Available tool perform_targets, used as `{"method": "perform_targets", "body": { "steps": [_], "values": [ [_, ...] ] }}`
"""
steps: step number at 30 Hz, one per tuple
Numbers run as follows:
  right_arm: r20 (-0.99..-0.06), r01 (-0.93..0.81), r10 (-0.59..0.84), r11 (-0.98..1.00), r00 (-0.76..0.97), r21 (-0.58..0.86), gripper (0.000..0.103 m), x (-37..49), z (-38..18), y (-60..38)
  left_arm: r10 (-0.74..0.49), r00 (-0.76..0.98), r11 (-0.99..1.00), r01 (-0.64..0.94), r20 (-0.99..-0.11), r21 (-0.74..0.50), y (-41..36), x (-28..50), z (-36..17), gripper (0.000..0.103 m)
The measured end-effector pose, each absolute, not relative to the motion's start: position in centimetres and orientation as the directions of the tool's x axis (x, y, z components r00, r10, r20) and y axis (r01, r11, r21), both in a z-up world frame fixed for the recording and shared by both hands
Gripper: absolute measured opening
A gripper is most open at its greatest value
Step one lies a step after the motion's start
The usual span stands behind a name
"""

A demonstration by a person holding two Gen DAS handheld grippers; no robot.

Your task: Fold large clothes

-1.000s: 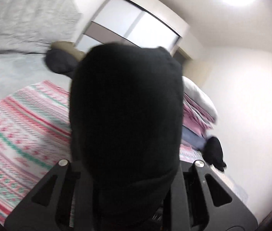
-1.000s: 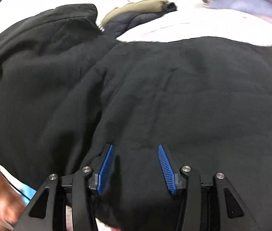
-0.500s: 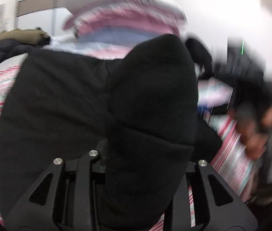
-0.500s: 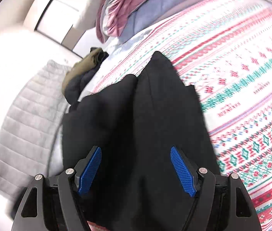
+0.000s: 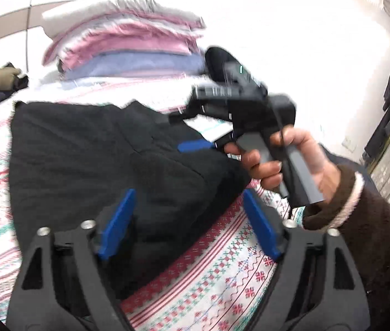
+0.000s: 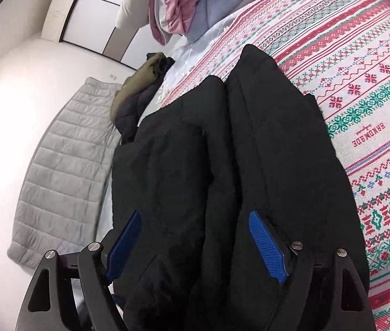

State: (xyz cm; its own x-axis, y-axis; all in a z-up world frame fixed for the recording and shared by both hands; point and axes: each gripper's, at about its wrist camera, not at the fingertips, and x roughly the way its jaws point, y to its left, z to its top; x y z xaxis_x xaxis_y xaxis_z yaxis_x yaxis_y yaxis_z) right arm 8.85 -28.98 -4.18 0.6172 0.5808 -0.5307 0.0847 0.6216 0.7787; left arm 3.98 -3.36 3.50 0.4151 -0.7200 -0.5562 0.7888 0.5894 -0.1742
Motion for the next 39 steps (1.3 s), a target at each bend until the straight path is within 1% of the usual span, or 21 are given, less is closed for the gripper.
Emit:
{"method": "perform_targets", "body": {
  "steps": [3,8,11,13,15,16,17,19,20,22,23,25,27,29,33,34,35,36,37,38,39],
  "values": [
    [-0.569,0.098,0.562,0.654,0.600,0.750,0.082,9.0,-4.4,-28.5,-0.690,0.495,0.646,0.750,-0.529,-0.142,-1.7,4.9,4.0,0.085],
    [-0.648,0.087,0.547,0.725,0.530,0.683,0.082,10.2,-4.1,-25.7,-0.561,0.584,0.800,0.564,-0.587,-0.204,2.2,9.6,2.2,0.085],
    [-0.671,0.055,0.544,0.755,0.504,0.654,0.082,12.2,-4.6,-24.1,-0.525,0.599,0.841,0.477,-0.605,-0.257,4.1,11.3,0.7,0.084],
    [-0.703,0.088,0.504,0.779,0.501,0.621,0.080,13.2,-5.3,-23.5,-0.509,0.598,0.855,0.434,-0.619,-0.284,4.6,12.3,-0.1,0.082],
    [-0.710,0.071,0.480,0.802,0.516,0.593,0.053,13.4,-5.0,-22.7,-0.492,0.606,0.866,0.412,-0.625,-0.282,4.7,12.8,-0.4,0.081],
    [-0.699,0.042,0.490,0.803,0.521,0.594,0.037,13.3,-4.7,-22.3,-0.483,0.616,0.872,0.403,-0.623,-0.278,4.6,13.1,-0.4,0.081],
    [-0.694,0.027,0.478,0.814,0.538,0.581,0.027,13.2,-4.2,-22.0,-0.477,0.628,0.876,0.398,-0.615,-0.274,4.5,13.1,-0.2,0.081],
    [-0.672,-0.014,0.449,0.837,0.588,0.547,0.020,12.9,-2.6,-21.2,-0.477,0.654,0.877,0.397,-0.588,-0.270,4.6,12.8,0.3,0.080],
    [-0.638,-0.051,0.442,0.844,0.630,0.534,0.019,12.3,-1.1,-20.8,-0.480,0.666,0.876,0.398,-0.572,-0.271,4.5,12.7,0.6,0.079],
    [-0.551,-0.133,0.457,0.839,0.698,0.527,0.018,10.9,2.1,-20.6,-0.495,0.687,0.869,0.406,-0.532,-0.284,4.2,12.6,1.3,0.076],
    [-0.526,-0.155,0.463,0.836,0.714,0.526,0.017,10.4,2.9,-20.8,-0.507,0.694,0.862,0.413,-0.511,-0.294,3.8,12.5,1.7,0.073],
    [-0.468,-0.189,0.460,0.836,0.755,0.516,0.017,9.0,5.1,-21.9,-0.536,0.696,0.844,0.431,-0.478,-0.319,3.3,12.3,1.9,0.066],
    [-0.436,-0.188,0.451,0.831,0.779,0.523,0.017,8.0,5.7,-23.9,-0.581,0.663,0.814,0.466,-0.472,-0.347,2.3,12.3,1.8,0.054],
    [-0.429,-0.156,0.438,0.820,0.790,0.551,0.017,7.8,5.1,-26.4,-0.611,0.619,0.791,0.498,-0.494,-0.355,0.8,12.6,1.2,0.047],
    [-0.494,-0.003,0.384,0.792,0.780,0.610,0.019,8.5,0.7,-31.5,-0.625,0.563,0.770,0.561,-0.541,-0.305,-2.6,12.3,-0.2,0.046],
    [-0.541,0.069,0.369,0.777,0.755,0.626,0.022,8.9,-1.3,-33.4,-0.622,0.554,0.765,0.580,-0.554,-0.279,-3.6,12.0,-0.7,0.046],
    [-0.575,0.119,0.370,0.759,0.730,0.640,0.030,9.1,-2.9,-34.5,-0.606,0.557,0.768,0.595,-0.568,-0.236,-4.5,11.8,-1.1,0.046],
    [-0.610,0.183,0.381,0.727,0.695,0.662,0.035,9.2,-4.8,-35.7,-0.582,0.571,0.774,0.606,-0.578,-0.181,-5.3,11.4,-1.4,0.046],
    [-0.613,0.208,0.399,0.698,0.682,0.685,0.044,9.0,-5.6,-36.5,-0.566,0.582,0.778,0.612,-0.585,-0.144,-5.8,11.1,-1.6,0.046],
    [-0.606,0.219,0.416,0.673,0.678,0.707,0.049,8.7,-5.9,-37.1,-0.552,0.589,0.780,0.614,-0.591,-0.117,-6.0,11.0,-1.6,0.046],
    [-0.606,0.221,0.417,0.670,0.678,0.709,0.051,8.3,-5.5,-37.4,-0.551,0.588,0.781,0.613,-0.592,-0.118,-6.0,11.1,-1.5,0.046]
  ]
}}
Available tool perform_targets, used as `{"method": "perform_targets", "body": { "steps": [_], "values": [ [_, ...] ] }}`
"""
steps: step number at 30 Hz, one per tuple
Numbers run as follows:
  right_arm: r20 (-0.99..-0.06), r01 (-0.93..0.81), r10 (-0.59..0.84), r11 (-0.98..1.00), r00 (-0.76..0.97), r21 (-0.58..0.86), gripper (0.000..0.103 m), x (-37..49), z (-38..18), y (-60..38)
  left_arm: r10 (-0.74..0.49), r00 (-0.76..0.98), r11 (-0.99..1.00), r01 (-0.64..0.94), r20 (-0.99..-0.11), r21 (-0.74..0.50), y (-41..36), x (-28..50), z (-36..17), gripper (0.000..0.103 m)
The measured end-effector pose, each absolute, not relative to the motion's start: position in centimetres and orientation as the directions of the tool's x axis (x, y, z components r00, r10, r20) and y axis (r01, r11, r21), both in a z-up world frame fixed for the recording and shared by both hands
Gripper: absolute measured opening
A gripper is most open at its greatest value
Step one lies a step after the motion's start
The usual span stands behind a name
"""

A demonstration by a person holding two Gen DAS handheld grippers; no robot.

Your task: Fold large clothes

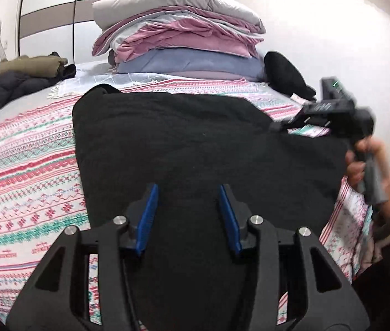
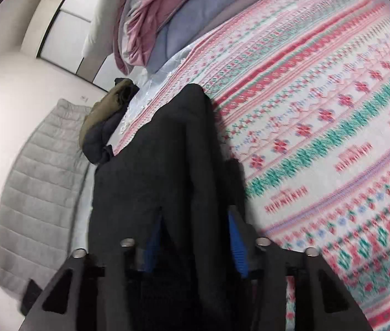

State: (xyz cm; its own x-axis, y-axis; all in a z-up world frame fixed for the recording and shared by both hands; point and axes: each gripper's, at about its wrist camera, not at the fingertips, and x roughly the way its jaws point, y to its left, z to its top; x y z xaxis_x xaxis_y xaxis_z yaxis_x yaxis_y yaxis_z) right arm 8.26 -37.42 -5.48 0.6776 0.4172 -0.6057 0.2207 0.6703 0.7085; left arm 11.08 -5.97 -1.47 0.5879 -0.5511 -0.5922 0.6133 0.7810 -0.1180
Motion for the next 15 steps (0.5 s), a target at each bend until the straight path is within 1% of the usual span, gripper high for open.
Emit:
{"method": "perform_targets", "body": {
  "steps": [1,3,5,7,9,12,14,15],
  "values": [
    [-0.607,0.219,0.389,0.689,0.693,0.691,0.053,7.3,-4.3,-37.8,-0.560,0.582,0.780,0.610,-0.590,-0.139,-5.6,11.2,-1.3,0.046],
    [-0.573,0.177,0.376,0.705,0.729,0.687,0.054,5.9,-2.2,-37.9,-0.585,0.567,0.777,0.598,-0.580,-0.199,-4.7,11.7,-1.0,0.046],
    [-0.495,0.083,0.458,0.667,0.739,0.741,0.054,3.9,-0.5,-37.9,-0.602,0.555,0.772,0.589,-0.575,-0.240,-4.1,12.1,-0.8,0.046],
    [-0.463,0.030,0.555,0.618,0.692,0.785,0.054,3.2,-0.2,-37.2,-0.609,0.549,0.769,0.585,-0.572,-0.258,-3.7,12.2,-0.6,0.046],
    [-0.496,0.029,0.611,0.612,0.617,0.790,0.054,2.8,-0.7,-35.9,-0.608,0.551,0.771,0.583,-0.572,-0.258,-3.7,12.1,-0.6,0.046],
    [-0.600,0.052,0.613,0.676,0.514,0.735,0.054,3.1,-1.9,-33.7,-0.600,0.560,0.775,0.583,-0.572,-0.243,-3.7,11.9,-0.4,0.046],
    [-0.642,0.041,0.611,0.708,0.463,0.705,0.055,3.2,-2.8,-32.8,-0.595,0.567,0.779,0.581,-0.570,-0.235,-3.6,11.8,-0.3,0.046],
    [-0.660,0.033,0.599,0.729,0.454,0.684,0.053,3.3,-3.0,-32.4,-0.593,0.570,0.781,0.581,-0.570,-0.232,-3.5,11.8,-0.2,0.046]
  ]
}}
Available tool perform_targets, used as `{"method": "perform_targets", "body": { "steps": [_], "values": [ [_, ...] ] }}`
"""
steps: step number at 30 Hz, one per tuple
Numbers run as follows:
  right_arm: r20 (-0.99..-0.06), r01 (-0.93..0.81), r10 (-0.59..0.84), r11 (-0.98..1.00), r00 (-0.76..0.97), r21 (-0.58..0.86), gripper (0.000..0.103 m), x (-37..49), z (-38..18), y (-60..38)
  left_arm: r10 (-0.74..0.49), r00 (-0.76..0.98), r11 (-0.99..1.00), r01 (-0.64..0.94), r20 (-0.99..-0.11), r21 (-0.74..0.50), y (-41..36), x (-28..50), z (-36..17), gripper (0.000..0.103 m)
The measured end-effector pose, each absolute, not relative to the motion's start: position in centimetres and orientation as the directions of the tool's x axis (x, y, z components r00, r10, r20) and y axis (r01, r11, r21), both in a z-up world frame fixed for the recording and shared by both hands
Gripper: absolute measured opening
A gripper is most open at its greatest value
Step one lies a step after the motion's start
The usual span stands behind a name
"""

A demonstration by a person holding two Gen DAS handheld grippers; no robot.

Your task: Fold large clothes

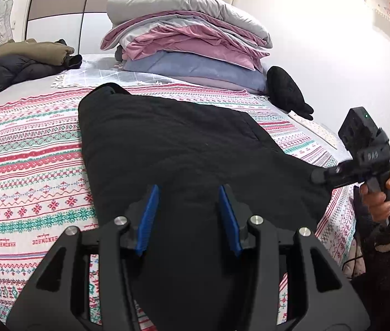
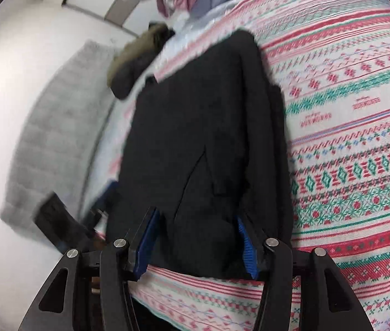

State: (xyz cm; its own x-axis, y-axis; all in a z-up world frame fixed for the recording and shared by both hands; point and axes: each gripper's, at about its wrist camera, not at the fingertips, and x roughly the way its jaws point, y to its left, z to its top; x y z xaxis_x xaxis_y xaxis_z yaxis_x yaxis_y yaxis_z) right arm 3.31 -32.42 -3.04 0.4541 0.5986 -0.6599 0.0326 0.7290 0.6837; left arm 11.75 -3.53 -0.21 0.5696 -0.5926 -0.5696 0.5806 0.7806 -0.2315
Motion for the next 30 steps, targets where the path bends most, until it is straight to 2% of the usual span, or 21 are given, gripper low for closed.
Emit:
{"method": "perform_targets", "body": {
  "steps": [2,4,7,8,9,10,12,13,14,15,18,22,23,25,28,30],
  "values": [
    [-0.680,0.024,0.554,0.766,0.481,0.642,0.032,3.6,-2.7,-31.6,-0.589,0.578,0.785,0.576,-0.565,-0.230,-3.4,11.8,-0.1,0.046],
    [-0.641,-0.031,0.525,0.786,0.560,0.617,0.028,2.9,-0.4,-30.9,-0.598,0.583,0.782,0.573,-0.550,-0.244,-3.2,11.8,0.2,0.046],
    [-0.512,-0.136,0.537,0.767,0.670,0.627,0.027,0.1,3.8,-32.0,-0.637,0.570,0.757,0.590,-0.519,-0.281,-3.2,11.3,0.6,0.046],
    [-0.519,-0.125,0.512,0.783,0.685,0.609,0.027,-0.3,4.2,-32.3,-0.648,0.560,0.746,0.603,-0.517,-0.282,-3.4,11.1,0.5,0.046],
    [-0.571,-0.079,0.450,0.827,0.687,0.556,0.027,-0.5,4.0,-32.6,-0.651,0.547,0.738,0.619,-0.526,-0.269,-3.9,10.8,0.4,0.046],
    [-0.618,-0.045,0.406,0.857,0.673,0.514,0.029,-0.6,3.4,-32.8,-0.643,0.536,0.734,0.636,-0.547,-0.239,-4.6,10.5,0.1,0.046],
    [-0.816,0.102,0.259,0.928,0.517,0.359,0.043,0.7,-1.1,-33.0,-0.610,0.527,0.726,0.671,-0.591,-0.150,-6.0,9.8,-0.6,0.046],
    [-0.868,0.155,0.224,0.935,0.443,0.320,0.060,1.2,-3.3,-33.2,-0.598,0.531,0.722,0.682,-0.601,-0.115,-6.5,9.4,-0.8,0.046],
    [-0.884,0.193,0.211,0.930,0.417,0.313,0.073,1.5,-4.7,-33.6,-0.573,0.549,0.725,0.686,-0.608,-0.064,-7.0,9.0,-1.0,0.046],
    [-0.877,0.214,0.227,0.916,0.423,0.340,0.076,1.5,-5.2,-34.4,-0.562,0.558,0.727,0.685,-0.611,-0.042,-7.2,8.8,-1.0,0.047],
    [-0.827,0.217,0.277,0.880,0.489,0.423,0.076,0.4,-3.3,-36.0,-0.569,0.561,0.738,0.671,-0.602,-0.073,-6.7,9.0,-0.4,0.047],
    [-0.740,0.250,0.135,0.889,0.659,0.385,0.078,-0.5,0.9,-36.5,-0.601,0.563,0.750,0.643,-0.568,-0.156,-5.4,9.7,0.5,0.047],
    [-0.694,0.235,0.107,0.895,0.712,0.379,0.078,-0.7,1.9,-36.2,-0.601,0.570,0.753,0.639,-0.560,-0.158,-5.3,9.9,0.7,0.047],
    [-0.634,0.191,0.099,0.908,0.767,0.373,0.078,-0.7,2.9,-35.1,-0.599,0.580,0.758,0.632,-0.552,-0.159,-5.4,10.4,0.7,0.047],
    [-0.623,0.108,0.132,0.937,0.771,0.332,0.078,1.4,2.4,-31.5,-0.612,0.539,0.744,0.640,-0.578,-0.191,-6.0,11.0,-0.1,0.047],
    [-0.662,0.071,0.152,0.952,0.734,0.297,0.078,3.6,0.4,-29.6,-0.596,0.534,0.735,0.664,-0.600,-0.138,-7.0,10.3,-0.8,0.047]
  ]
}}
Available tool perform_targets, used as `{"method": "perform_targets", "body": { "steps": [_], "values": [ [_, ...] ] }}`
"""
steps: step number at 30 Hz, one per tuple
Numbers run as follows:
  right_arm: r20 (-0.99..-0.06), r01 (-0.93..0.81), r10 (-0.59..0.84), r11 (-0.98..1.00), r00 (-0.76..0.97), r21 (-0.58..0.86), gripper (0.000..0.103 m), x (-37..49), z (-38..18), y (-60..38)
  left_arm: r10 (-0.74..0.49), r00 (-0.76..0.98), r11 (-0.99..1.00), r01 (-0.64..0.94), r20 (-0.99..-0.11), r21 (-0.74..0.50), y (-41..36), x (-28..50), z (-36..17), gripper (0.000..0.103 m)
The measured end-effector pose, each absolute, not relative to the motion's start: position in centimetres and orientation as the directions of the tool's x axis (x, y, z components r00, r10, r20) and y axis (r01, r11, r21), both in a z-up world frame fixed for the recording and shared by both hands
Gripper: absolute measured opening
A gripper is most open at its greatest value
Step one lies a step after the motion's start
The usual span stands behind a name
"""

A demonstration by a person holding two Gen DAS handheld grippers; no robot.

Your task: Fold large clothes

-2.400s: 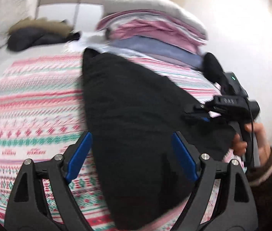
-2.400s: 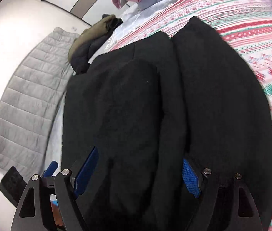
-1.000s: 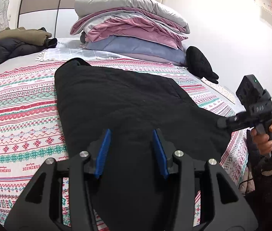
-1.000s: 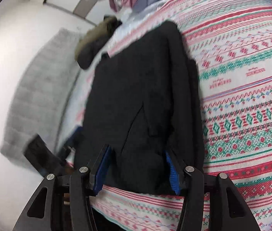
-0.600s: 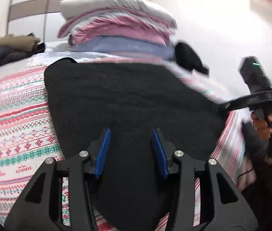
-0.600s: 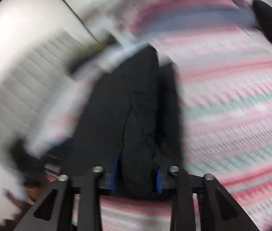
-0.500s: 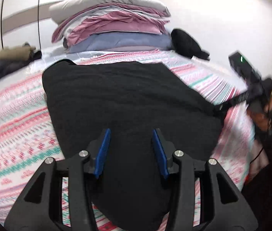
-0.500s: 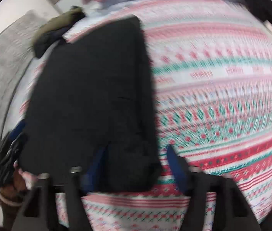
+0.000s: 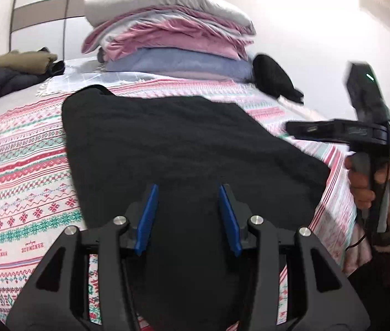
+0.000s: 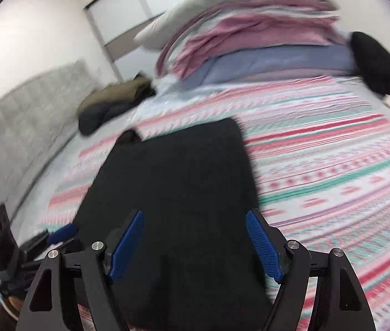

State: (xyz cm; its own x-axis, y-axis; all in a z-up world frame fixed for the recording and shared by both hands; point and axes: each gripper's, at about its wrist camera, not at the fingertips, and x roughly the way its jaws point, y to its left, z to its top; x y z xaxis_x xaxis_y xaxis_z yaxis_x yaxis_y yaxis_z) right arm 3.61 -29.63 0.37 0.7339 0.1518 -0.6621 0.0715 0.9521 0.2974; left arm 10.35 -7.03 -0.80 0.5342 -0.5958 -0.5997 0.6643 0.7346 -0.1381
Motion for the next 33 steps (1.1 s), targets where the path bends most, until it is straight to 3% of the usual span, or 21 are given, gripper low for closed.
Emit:
{"method": "perform_targets", "body": {
  "steps": [2,4,7,8,11,12,18,23,27,30,33],
  "values": [
    [-0.742,0.098,0.058,0.982,0.668,0.164,0.078,5.8,-2.4,-28.1,-0.581,0.530,0.721,0.687,-0.618,-0.089,-7.7,9.8,-1.0,0.047],
    [-0.772,0.107,0.007,0.989,0.636,0.098,0.080,6.3,-4.3,-27.8,-0.598,0.503,0.708,0.696,-0.625,-0.117,-7.6,9.7,-0.8,0.047],
    [-0.767,0.161,0.159,0.933,0.622,0.324,0.080,6.4,-5.2,-31.5,-0.606,0.497,0.712,0.687,-0.621,-0.146,-7.0,9.3,0.0,0.051],
    [-0.762,0.182,0.165,0.919,0.626,0.349,0.081,6.1,-5.1,-32.2,-0.601,0.502,0.720,0.678,-0.622,-0.148,-6.8,9.0,0.3,0.057],
    [-0.742,0.210,0.200,0.884,0.640,0.419,0.082,4.5,-4.5,-34.4,-0.559,0.538,0.760,0.637,-0.631,-0.130,-6.8,8.2,1.1,0.092],
    [-0.737,0.212,0.221,0.870,0.639,0.445,0.082,3.9,-4.5,-34.9,-0.526,0.562,0.784,0.610,-0.638,-0.109,-6.8,7.9,1.2,0.095],
    [-0.727,0.219,0.192,0.876,0.659,0.430,0.083,1.3,-2.7,-35.6,-0.402,0.600,0.863,0.501,-0.692,-0.067,-6.3,7.5,1.7,0.095],
    [-0.675,0.190,0.312,0.807,0.668,0.560,0.084,4.1,-4.0,-36.5,-0.515,0.519,0.846,0.435,-0.682,-0.308,-3.5,11.3,1.4,0.095],
    [-0.594,0.191,0.462,0.661,0.659,0.726,0.084,6.5,-6.3,-38.7,-0.601,0.422,0.798,0.274,-0.679,-0.537,-1.2,16.6,-1.5,0.095],
    [-0.502,0.195,0.592,0.505,0.630,0.841,0.084,8.5,-9.6,-39.8,-0.630,0.398,0.768,0.190,-0.667,-0.612,-0.4,18.7,-3.7,0.095],
    [-0.483,0.180,0.637,0.480,0.601,0.858,0.084,9.9,-11.1,-39.7,-0.652,0.378,0.746,0.163,-0.657,-0.646,-0.4,20.1,-6.0,0.095]
  ]
}}
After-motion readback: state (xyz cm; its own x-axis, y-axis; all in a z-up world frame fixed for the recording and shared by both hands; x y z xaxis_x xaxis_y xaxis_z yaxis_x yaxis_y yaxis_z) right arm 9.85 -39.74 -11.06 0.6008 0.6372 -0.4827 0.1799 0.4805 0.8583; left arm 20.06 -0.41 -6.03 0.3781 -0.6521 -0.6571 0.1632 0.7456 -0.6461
